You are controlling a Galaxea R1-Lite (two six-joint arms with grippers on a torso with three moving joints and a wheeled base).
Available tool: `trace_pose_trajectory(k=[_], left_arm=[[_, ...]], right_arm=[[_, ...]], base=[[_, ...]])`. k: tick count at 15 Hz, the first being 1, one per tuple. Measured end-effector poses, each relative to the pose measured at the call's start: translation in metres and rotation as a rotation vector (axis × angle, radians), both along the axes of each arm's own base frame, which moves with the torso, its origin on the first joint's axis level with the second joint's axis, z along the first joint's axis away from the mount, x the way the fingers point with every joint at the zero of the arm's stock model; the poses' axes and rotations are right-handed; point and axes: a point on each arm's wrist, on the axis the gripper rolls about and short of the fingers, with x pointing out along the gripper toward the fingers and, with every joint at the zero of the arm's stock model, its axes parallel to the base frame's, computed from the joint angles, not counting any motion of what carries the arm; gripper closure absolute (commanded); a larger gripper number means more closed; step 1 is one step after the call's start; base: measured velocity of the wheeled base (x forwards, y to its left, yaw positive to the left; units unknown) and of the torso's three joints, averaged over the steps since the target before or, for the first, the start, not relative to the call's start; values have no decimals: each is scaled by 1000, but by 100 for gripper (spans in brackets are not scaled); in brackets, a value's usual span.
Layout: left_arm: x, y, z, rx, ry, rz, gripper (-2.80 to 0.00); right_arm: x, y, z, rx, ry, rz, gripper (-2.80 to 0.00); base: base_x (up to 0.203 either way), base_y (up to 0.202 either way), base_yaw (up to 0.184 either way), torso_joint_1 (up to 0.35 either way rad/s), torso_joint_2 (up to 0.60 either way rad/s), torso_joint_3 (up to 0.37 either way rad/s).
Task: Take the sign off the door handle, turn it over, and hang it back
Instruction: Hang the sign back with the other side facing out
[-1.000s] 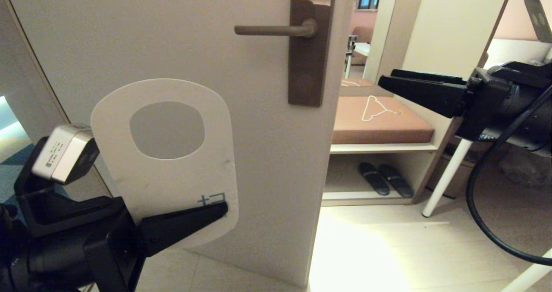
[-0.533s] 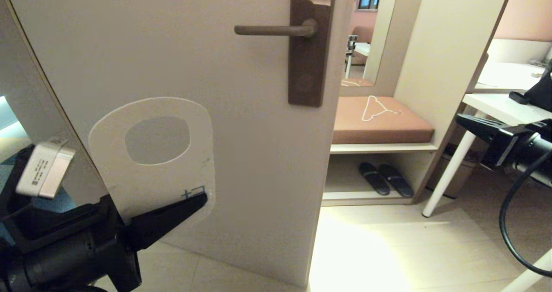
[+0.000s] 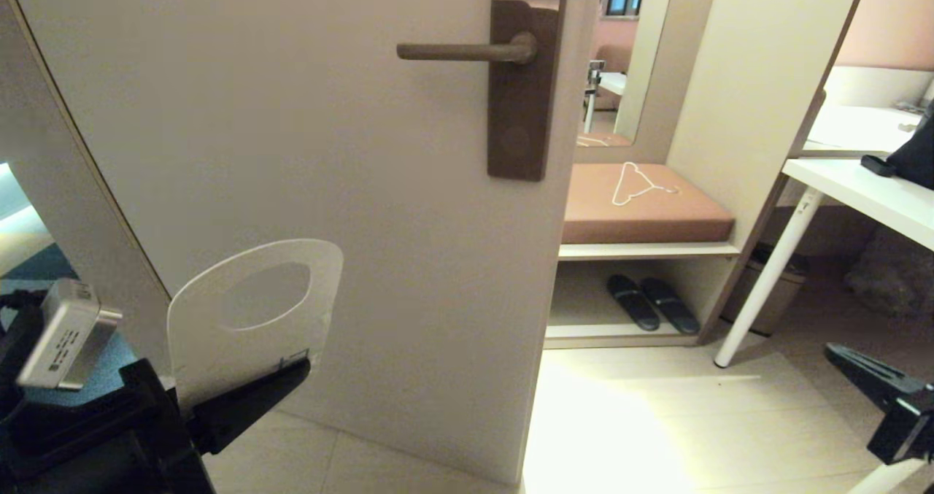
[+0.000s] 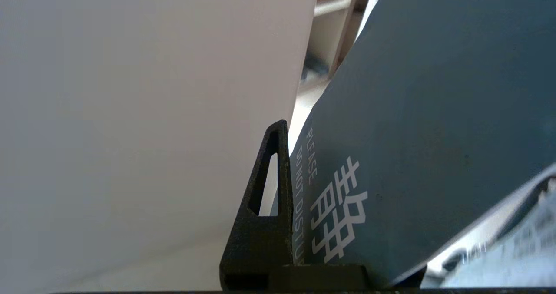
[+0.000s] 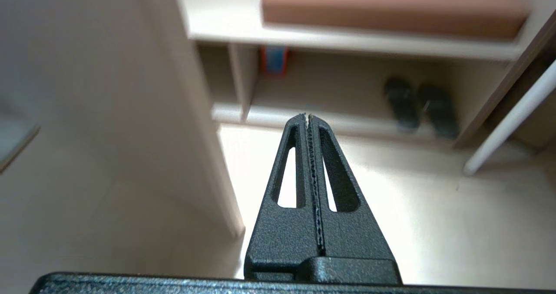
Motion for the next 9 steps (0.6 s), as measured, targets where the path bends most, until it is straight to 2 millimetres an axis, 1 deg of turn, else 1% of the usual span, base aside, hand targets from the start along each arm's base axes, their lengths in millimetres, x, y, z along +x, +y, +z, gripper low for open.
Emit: trace_pose_trajectory(k=[2, 5, 9], left_arm=[[-10, 7, -3, 3, -6, 12, 0], [-27, 20, -8, -11, -35, 55, 0], [-45, 32, -11, -25, -41, 62, 0]], right_arm=[[-19, -1, -12, 18, 32, -3, 0], [-50, -3, -19, 15, 29, -2, 0], [-99, -6, -36, -37, 1, -42, 0]], base=[[0, 0, 0, 0, 0, 0], [0, 0, 0, 0, 0, 0], [0, 0, 0, 0, 0, 0]])
